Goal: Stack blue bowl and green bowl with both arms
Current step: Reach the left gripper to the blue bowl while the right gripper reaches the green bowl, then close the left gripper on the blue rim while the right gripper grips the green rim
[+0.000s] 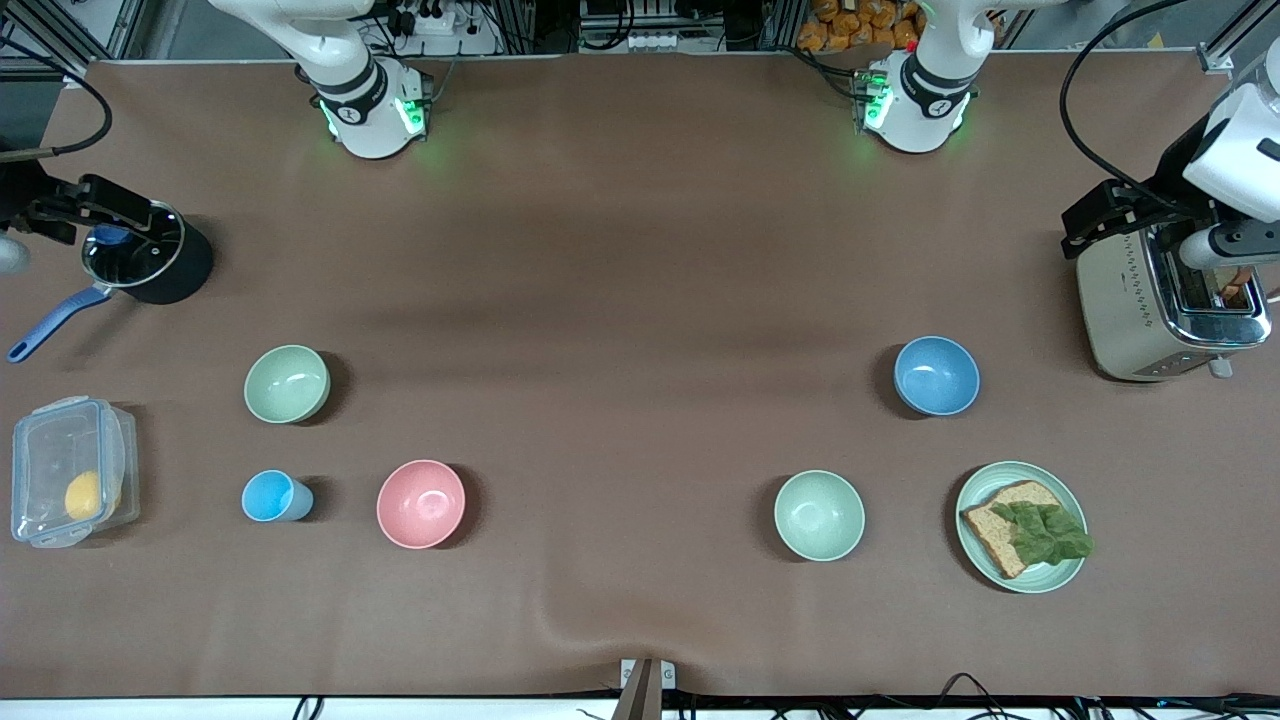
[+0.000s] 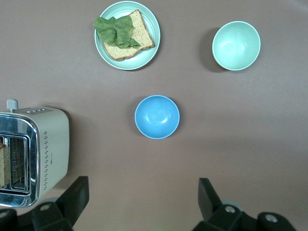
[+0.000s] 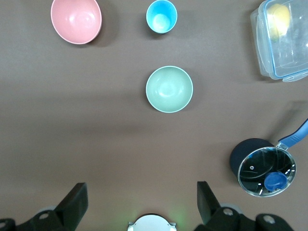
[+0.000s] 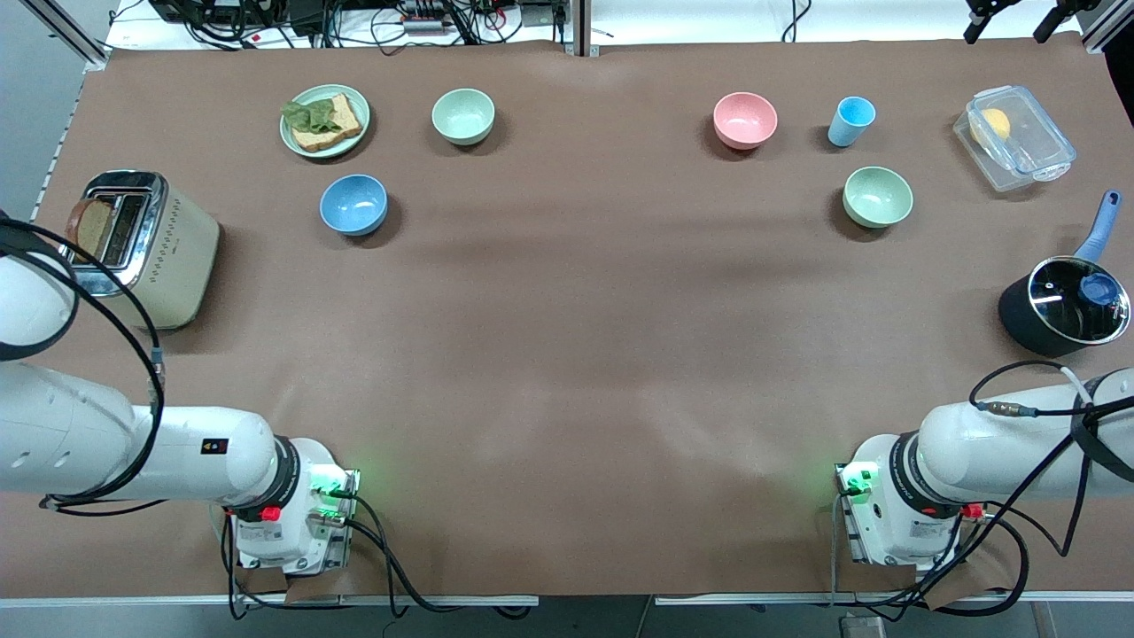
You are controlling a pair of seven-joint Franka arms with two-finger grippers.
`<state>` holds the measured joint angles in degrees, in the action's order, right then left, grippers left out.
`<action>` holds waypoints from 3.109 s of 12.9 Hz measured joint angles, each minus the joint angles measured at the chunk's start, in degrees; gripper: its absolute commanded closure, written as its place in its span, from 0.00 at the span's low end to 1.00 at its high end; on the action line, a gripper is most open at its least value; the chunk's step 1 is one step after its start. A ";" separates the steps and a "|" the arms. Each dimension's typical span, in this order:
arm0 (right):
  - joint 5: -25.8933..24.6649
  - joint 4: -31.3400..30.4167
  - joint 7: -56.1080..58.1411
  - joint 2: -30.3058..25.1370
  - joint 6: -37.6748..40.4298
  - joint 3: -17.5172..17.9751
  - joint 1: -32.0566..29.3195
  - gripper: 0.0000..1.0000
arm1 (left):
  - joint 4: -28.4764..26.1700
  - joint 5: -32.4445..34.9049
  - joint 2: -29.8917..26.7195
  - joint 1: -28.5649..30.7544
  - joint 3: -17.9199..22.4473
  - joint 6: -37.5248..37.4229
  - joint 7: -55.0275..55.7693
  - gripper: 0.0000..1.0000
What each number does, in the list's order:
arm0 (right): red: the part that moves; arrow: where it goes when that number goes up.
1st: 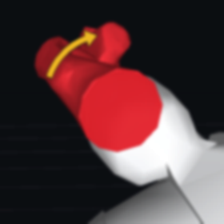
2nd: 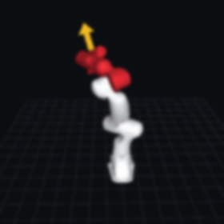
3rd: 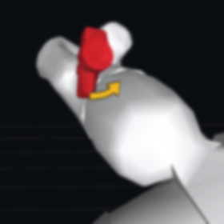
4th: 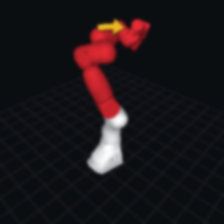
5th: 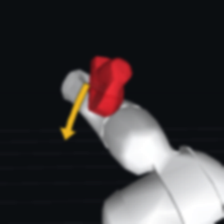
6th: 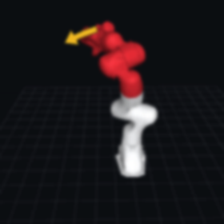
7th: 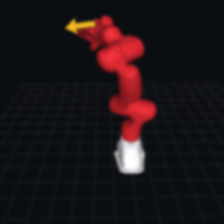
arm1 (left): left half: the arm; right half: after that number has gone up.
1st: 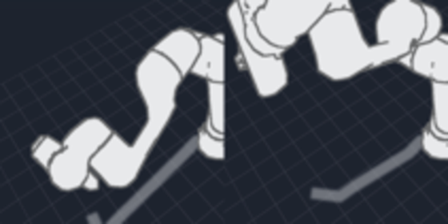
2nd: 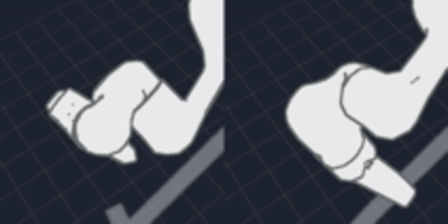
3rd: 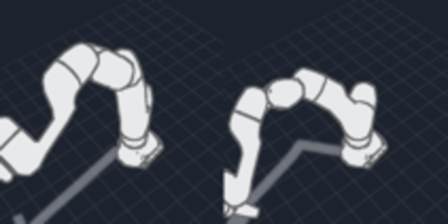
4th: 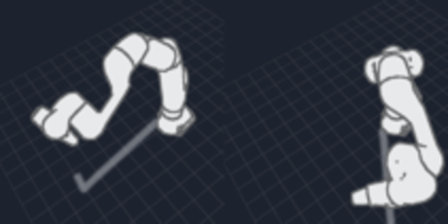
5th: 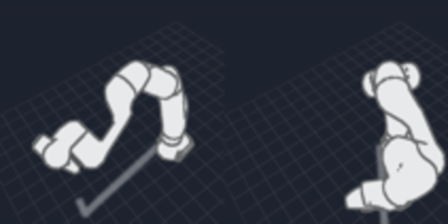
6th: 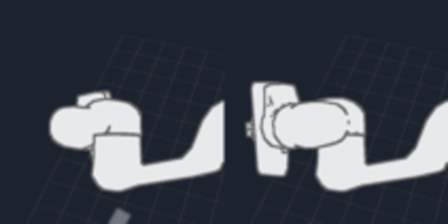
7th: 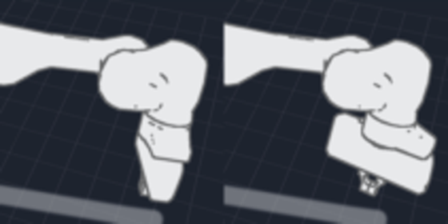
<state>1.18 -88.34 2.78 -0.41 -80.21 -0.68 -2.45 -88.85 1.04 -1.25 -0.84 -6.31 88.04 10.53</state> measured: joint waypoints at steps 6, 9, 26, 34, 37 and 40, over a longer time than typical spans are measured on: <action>0.00 0.20 -1.25 0.25 0.00 -0.18 0.11 0.00 | -0.60 0.00 1.08 1.55 0.22 -0.67 -0.29 0.00; 0.00 0.27 -1.38 0.87 0.00 -0.18 0.13 0.00 | -3.24 0.00 5.96 1.66 0.13 0.01 -0.33 0.00; 0.31 -5.28 9.20 17.64 -13.98 -0.72 -4.69 0.00 | -26.71 0.00 22.82 7.08 0.42 38.55 -0.33 0.29; 0.54 -5.37 31.44 27.74 -26.64 -0.69 -6.13 0.00 | -27.65 0.01 25.76 7.09 0.43 41.92 -0.33 0.58; 1.00 -6.00 35.78 30.37 -29.36 -0.70 -7.11 0.00 | -27.76 0.01 25.94 7.10 0.44 42.22 -0.33 0.91; 1.31 -11.24 36.21 32.71 -37.40 -0.70 -7.28 0.00 | -27.79 0.01 25.98 7.10 0.43 42.25 -0.33 1.00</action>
<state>2.49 -99.57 38.98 32.29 -117.62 -1.38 -9.74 -116.64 1.05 24.73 6.26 -5.87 130.29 10.20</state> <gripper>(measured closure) 0.000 0.881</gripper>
